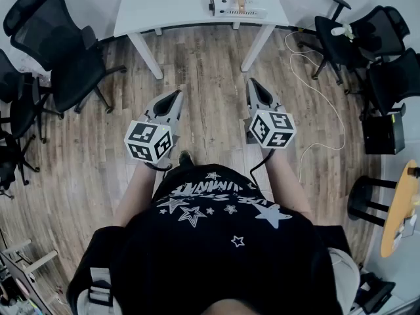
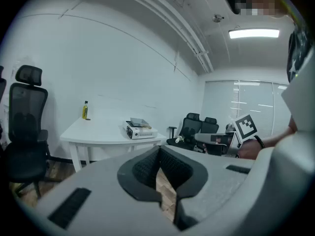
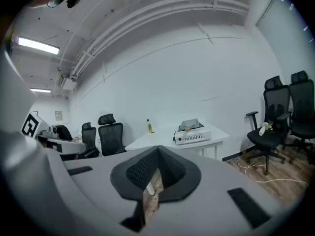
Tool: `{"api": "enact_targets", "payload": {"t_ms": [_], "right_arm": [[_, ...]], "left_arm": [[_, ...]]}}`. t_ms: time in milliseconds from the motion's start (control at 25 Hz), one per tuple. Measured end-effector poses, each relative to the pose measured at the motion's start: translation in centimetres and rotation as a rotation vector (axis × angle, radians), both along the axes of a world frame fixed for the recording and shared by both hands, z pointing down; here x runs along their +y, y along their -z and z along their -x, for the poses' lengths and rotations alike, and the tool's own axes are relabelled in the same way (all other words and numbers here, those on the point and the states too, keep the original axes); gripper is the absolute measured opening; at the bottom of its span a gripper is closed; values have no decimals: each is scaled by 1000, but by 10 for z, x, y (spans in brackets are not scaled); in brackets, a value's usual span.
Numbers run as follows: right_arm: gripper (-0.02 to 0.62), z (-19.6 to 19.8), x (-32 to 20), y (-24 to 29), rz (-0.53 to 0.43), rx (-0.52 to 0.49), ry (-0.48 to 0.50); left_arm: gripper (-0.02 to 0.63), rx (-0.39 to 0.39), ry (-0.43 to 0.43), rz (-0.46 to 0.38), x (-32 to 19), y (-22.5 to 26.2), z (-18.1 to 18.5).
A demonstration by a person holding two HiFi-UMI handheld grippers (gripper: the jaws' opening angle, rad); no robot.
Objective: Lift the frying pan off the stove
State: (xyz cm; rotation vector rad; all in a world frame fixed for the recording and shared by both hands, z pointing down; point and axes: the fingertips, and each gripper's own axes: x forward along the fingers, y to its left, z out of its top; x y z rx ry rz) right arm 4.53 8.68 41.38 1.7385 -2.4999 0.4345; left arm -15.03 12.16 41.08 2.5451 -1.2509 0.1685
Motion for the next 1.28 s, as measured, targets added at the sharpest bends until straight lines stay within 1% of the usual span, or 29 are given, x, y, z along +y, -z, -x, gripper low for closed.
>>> {"api": "enact_targets", "payload": {"t_ms": [280, 680, 760, 880, 1080, 1280], "right_arm": [[8, -14, 9, -1, 4, -11, -11], [8, -23, 31, -7, 11, -23, -11], [8, -26, 36, -9, 25, -44, -10], [8, -29, 45, -14, 53, -83, 17], [8, -39, 67, -30, 87, -101, 73], [8, -50, 79, -54, 150, -122, 77]], "left_arm": [[8, 10, 12, 17, 7, -3, -10], [8, 15, 13, 43, 24, -9, -23], [8, 13, 11, 55, 29, -13, -28], [8, 16, 8, 76, 37, -18, -39], [8, 31, 23, 95, 56, -24, -56], [8, 41, 53, 115, 68, -32, -62]]}}
